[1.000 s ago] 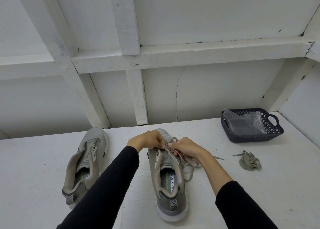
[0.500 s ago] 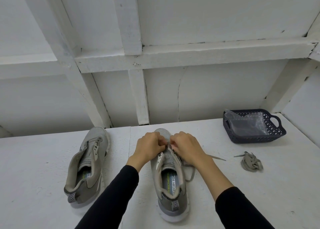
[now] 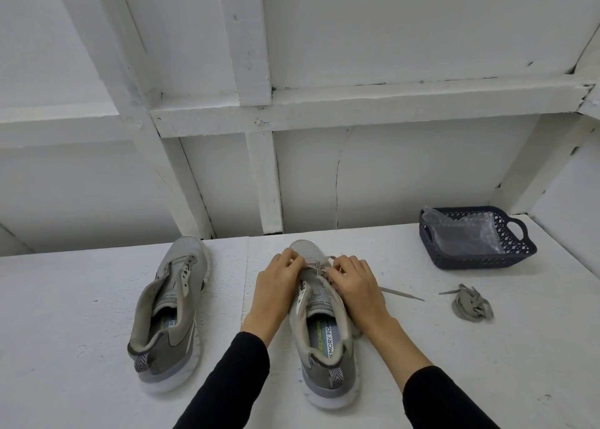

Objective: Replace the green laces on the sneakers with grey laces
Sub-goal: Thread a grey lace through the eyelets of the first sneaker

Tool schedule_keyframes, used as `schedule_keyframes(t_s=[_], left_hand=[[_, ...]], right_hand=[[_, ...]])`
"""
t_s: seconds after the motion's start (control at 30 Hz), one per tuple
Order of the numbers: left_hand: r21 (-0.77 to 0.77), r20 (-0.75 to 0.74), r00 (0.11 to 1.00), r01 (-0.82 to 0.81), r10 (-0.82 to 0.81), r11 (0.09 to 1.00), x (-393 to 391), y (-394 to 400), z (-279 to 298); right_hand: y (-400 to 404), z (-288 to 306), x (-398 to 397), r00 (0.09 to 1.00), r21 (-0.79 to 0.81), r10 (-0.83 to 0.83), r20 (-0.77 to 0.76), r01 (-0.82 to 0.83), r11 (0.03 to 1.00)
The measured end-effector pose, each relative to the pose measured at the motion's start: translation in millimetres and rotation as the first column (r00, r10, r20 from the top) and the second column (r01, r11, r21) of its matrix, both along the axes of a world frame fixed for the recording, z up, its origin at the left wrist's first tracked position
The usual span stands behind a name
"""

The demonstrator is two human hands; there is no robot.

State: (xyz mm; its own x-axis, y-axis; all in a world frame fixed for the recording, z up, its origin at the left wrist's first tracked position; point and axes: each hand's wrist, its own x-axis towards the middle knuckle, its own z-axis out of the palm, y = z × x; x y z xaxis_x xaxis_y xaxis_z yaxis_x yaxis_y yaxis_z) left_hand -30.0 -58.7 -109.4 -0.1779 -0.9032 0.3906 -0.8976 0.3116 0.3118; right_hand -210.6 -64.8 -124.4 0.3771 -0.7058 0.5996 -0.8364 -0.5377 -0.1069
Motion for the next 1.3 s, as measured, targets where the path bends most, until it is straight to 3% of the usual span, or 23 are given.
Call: schedule_keyframes(t_s=[0.33,0.57,0.8,1.13,1.3], left_hand=[[0.286,-0.142,0.989,0.005,0.038,0.958,8,-14,11],[0.26,-0.143,0.987,-0.034,0.073,0.965,6,-10,16],[0.232,-0.414,0.859,-0.219,0.3,0.948,-11,4,8],[0.236,-0.405,0.896,-0.088,0.18,0.968,0,8,1],[0.256,-0.49,0.849,-0.074,0.196,0.964,-3,10,3]], right_hand=[[6,1,2,0.99,0.159,-0.022,0.141,-0.001,0.987],[2,-7,1,0.956,0.417,-0.085,0.282,-0.042,0.908],[7,-11,0,0.918,0.456,-0.166,0.359,-0.018,0.89],[24,-19,-8,0.909,0.396,-0.258,0.328,0.116,0.911],[44,-32,-11,0.9,0.402,-0.331,0.283,0.202,0.893]])
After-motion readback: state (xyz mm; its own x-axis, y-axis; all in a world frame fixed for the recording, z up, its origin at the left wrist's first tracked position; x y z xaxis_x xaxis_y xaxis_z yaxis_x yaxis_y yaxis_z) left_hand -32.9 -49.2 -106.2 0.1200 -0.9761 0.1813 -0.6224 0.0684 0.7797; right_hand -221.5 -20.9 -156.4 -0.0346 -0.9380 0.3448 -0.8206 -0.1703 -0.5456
